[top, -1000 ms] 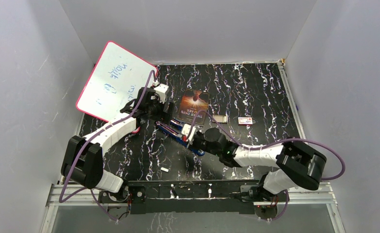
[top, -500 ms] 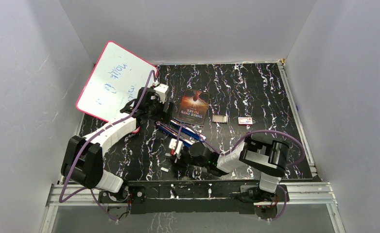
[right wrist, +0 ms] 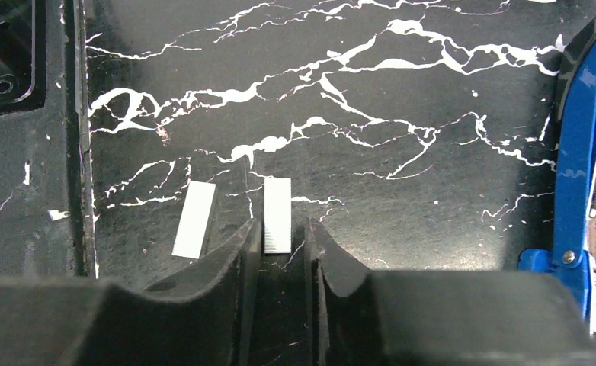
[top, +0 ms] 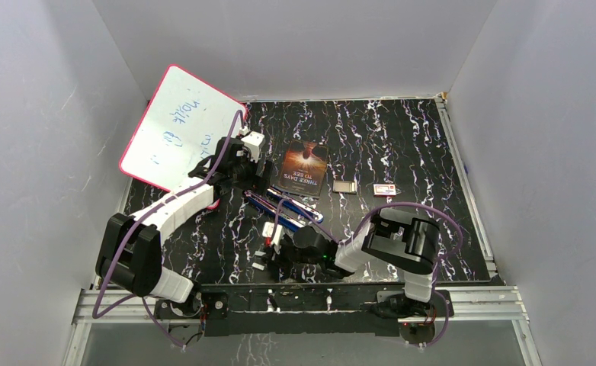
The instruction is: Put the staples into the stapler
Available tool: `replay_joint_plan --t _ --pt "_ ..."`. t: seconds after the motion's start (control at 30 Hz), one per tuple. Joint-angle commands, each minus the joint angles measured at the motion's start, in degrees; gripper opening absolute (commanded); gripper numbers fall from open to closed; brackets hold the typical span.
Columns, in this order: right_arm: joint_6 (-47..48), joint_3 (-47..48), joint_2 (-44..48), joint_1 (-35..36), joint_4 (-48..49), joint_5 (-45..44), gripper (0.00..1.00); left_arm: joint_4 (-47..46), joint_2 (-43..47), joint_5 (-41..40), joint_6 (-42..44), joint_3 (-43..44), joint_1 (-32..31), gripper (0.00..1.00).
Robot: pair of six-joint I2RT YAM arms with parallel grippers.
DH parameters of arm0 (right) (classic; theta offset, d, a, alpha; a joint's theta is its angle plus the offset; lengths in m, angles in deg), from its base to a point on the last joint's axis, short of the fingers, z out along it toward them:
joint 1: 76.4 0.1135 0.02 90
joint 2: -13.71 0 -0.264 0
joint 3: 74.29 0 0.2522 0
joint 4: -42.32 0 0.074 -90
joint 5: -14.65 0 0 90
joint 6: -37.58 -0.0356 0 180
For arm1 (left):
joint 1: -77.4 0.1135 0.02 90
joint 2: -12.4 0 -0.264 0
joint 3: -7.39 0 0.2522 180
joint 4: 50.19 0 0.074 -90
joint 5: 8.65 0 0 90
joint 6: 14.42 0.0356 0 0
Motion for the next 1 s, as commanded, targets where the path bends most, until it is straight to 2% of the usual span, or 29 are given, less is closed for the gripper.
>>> replay_joint_plan --t 0.0,0.17,0.57,0.97 --pt "-0.6 0.4 -0.3 0.3 4.6 1.5 0.38 0.4 2.5 -0.5 0.2 0.3 -0.3 0.98" --pt "1.3 -0.6 0.3 0.3 4.4 0.9 0.43 0.4 2.3 -0.5 0.2 0.3 -0.3 0.98" --pt "1.4 -3.6 -0.1 -1.3 4.0 3.5 0.48 0.5 2.4 -0.4 0.3 0.3 -0.3 0.98" --pt "0.4 -3.9 -2.9 -2.1 5.4 4.6 0.47 0.6 2.4 -0.3 0.3 0.3 -0.3 0.98"
